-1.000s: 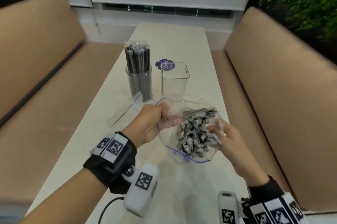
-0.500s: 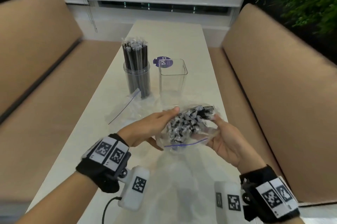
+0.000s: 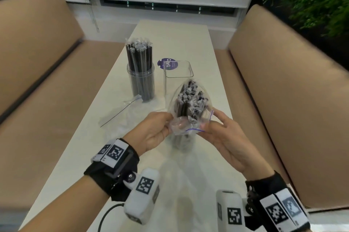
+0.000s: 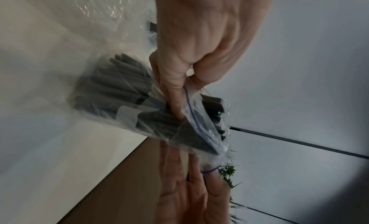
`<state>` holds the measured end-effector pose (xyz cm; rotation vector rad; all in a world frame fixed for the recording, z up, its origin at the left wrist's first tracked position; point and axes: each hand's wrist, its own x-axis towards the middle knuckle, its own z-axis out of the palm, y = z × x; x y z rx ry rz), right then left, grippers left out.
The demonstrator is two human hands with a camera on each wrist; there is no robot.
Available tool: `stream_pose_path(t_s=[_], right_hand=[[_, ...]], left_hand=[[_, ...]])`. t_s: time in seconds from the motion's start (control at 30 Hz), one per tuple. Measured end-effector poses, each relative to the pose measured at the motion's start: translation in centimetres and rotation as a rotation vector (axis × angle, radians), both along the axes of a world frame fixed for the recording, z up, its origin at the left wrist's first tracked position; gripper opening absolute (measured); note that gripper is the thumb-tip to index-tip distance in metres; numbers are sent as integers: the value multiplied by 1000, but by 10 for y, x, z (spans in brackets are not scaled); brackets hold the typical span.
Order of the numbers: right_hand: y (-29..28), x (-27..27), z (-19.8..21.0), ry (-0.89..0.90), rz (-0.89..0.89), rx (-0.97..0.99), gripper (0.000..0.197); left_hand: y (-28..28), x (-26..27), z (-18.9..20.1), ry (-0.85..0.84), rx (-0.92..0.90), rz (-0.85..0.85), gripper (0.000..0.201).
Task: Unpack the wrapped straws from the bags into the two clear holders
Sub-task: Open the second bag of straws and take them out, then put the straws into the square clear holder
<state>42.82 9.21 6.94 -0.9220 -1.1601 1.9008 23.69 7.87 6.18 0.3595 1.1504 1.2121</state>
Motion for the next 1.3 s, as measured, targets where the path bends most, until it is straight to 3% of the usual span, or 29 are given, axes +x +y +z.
stream_pose_path(t_s=[0.1,0.17,0.23,0.33,0.4,0.43,0.5,0.6,0.7,0.83,0.93,1.03,1.1,1.2,1.3], right_hand=[[5,-1,-4,-110,-51,84,42],[11,-3,-15,-258,-124,174,42],[19,-4,-33,-427,-183,252,38],[28,-3,-60,-579,-218,274,27],[30,-1,-72,-610,-219,266,30],[30,0,-76,-621,-218,281,37],[30,-1,-77,-604,-200,337,55],[30,-16,-61,-414,-130,419,75],[43,-30,-53,-326,-152,464,55],[64,-31,-71,-435,-158,400,36],[71,-27,-83,-532,-79,401,31],[80,-24,-80,-720,-70,527,32],[80,-19,-63,-772,-172,643,45],[64,-11,-30,-561,-264,822,67],[56,-23,-15,-280,-77,641,80]], left_hand=[[-3,-3,-3,50,-37,-80,22],[-7,-6,-7,240,-59,-226,15],[-8,-8,-14,532,-59,-354,14],[-6,-13,-27,998,-97,-488,54],[-5,-16,-30,1090,-72,-485,97],[-5,-18,-30,1080,-3,-465,116],[-2,-23,-26,1031,214,-458,133],[9,-24,-26,794,446,-532,121],[19,-24,-32,652,411,-456,100],[26,-22,-49,733,336,-450,73],[28,-16,-66,784,325,-443,71],[32,-11,-72,821,300,-270,56],[33,-9,-73,827,268,-116,48],[34,-10,-75,804,243,63,49],[35,-14,-78,769,242,134,50]])
